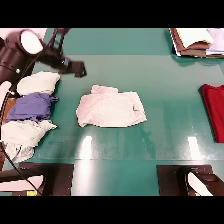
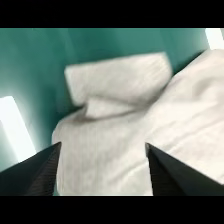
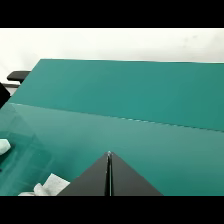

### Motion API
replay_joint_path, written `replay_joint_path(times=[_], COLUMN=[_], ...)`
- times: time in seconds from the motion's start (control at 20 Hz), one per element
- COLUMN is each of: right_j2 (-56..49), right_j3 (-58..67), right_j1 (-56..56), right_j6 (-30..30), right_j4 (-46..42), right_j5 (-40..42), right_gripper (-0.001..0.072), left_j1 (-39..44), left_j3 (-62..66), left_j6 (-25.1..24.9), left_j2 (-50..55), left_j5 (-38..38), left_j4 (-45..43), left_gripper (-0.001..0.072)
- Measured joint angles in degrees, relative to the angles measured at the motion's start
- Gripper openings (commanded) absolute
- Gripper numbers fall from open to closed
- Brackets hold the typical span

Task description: Fold the shirts.

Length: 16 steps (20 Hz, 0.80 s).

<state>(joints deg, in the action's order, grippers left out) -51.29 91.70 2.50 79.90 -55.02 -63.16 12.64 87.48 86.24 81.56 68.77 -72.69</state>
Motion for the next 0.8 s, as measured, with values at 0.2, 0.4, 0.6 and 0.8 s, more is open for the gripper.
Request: replay_joint_path(times=[0.2, 0.4, 0.6, 0.8], right_j2=[-1.2, -3.7, -6.0, -7.8], right_j3=[0.0, 0.0, 0.0, 0.0], right_j1=[0.0, 0.2, 2.3, 4.2], right_j6=[0.1, 0.2, 0.2, 0.2], right_j4=[0.4, 2.8, 3.8, 3.9], right_j5=[-0.2, -2.1, -3.3, -3.8], right_gripper=[0.0014, 0.0014, 0.0014, 0.0014], left_j1=[-4.2, -5.5, -5.9, -5.9], left_j3=[-13.9, -18.8, -20.2, -19.9], left_j6=[-5.0, -7.6, -9.3, -9.9], left_j2=[1.5, 4.7, 7.6, 9.3], left_j5=[-5.2, -11.4, -13.6, -14.6], left_j4=[5.8, 8.9, 11.9, 13.7], left_gripper=[0.0622, 0.0622, 0.0621, 0.0029])
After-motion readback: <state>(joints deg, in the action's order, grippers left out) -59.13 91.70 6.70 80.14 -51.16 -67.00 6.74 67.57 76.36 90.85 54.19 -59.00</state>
